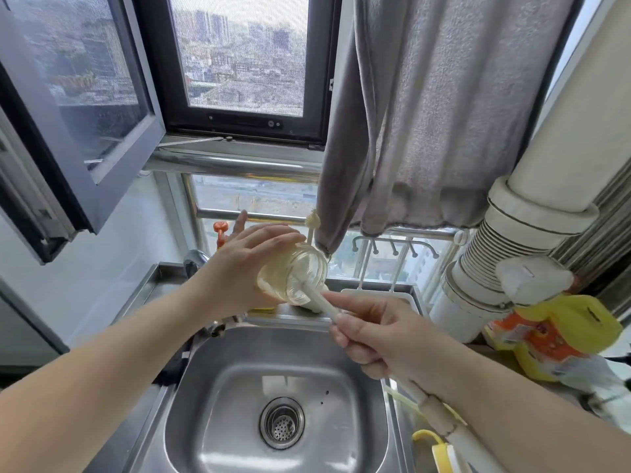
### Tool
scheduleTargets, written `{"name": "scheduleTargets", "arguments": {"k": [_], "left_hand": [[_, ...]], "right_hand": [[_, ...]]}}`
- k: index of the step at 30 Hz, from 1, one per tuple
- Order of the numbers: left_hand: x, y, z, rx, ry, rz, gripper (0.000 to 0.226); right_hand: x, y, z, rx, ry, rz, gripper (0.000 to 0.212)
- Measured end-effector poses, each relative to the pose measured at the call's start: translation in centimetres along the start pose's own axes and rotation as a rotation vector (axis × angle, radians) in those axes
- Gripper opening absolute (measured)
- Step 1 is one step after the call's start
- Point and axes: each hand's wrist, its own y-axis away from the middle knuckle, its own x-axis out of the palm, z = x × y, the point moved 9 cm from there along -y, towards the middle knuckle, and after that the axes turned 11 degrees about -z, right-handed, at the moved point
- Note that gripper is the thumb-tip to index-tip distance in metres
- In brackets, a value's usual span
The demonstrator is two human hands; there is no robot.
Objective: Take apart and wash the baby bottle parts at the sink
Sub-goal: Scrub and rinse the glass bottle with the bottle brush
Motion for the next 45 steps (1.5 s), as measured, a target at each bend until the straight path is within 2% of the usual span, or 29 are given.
{"name": "scheduleTargets", "arguments": {"k": [5,8,10,12,13,15,19,23,25,27,30,33,35,37,38,40,42,45], "left_hand": [[1.2,0.4,0.4,0.061,-0.043,0.13,0.089],[2.2,0.7,0.3,0.054,-0.065,0.163,0.094],[2.0,0.3,0.4,0.016,-0.045,0.151,0.093],[1.8,-0.3,0.3,0.032,-0.067,0.14,0.093],[1.9,-0.4,0.2,0.051,-0.091,0.139,0.093],[2.2,-0.2,0.3,0.063,-0.111,0.151,0.096],[2.7,0.8,0.5,0.005,-0.046,0.16,0.092],[2.2,0.6,0.3,-0.027,-0.03,0.076,0.081],[2.2,0.2,-0.5,-0.005,-0.025,0.062,0.076],[2.4,-0.1,-1.0,0.02,-0.016,0.071,0.074],[2.3,-0.2,-0.8,0.048,-0.032,0.09,0.076],[3.0,0.7,-0.5,0.084,-0.059,0.153,0.087],[3.2,1.1,-0.6,0.08,-0.049,0.169,0.087],[2.9,0.6,-0.7,0.066,-0.047,0.151,0.088],[2.8,0.2,-0.8,0.06,-0.046,0.146,0.09],[2.5,-0.4,-1.1,0.061,-0.03,0.152,0.089],[2.2,-0.7,-1.4,0.051,-0.001,0.157,0.082],[2.4,-0.1,-1.2,0.025,0.021,0.152,0.077]], "right_hand": [[-1.8,0.0,2.0,-0.401,1.046,-0.087,0.055],[-1.3,0.3,4.3,-0.531,1.707,-0.139,0.075],[-1.1,0.3,5.9,-0.572,1.929,-0.232,0.078],[-1.2,0.0,5.9,-0.568,1.908,-0.262,0.077],[-1.6,-0.5,5.1,-0.548,1.792,-0.255,0.075],[-2.2,-1.1,3.1,-0.447,1.467,-0.166,0.067],[-2.8,-1.3,1.3,-0.274,0.836,-0.079,0.038],[-1.2,-0.9,-0.1,0.062,-0.031,-0.031,0.034],[-0.7,-1.2,-0.2,0.098,-0.186,-0.043,0.033],[-0.4,-1.5,-0.2,0.075,-0.094,-0.034,0.034],[-0.6,-1.2,0.1,-0.014,0.284,-0.022,0.037],[-0.9,-1.0,2.0,-0.265,1.005,-0.057,0.042],[-0.2,-0.7,3.5,-0.411,1.514,-0.041,0.055],[0.2,-0.8,5.1,-0.509,1.852,-0.121,0.067],[0.2,-0.9,5.7,-0.536,1.92,-0.161,0.069],[0.4,-1.2,5.6,-0.549,1.897,-0.17,0.069],[0.4,-1.4,4.6,-0.499,1.656,-0.126,0.062],[-0.6,-1.6,3.7,-0.349,1.221,-0.105,0.041]]}}
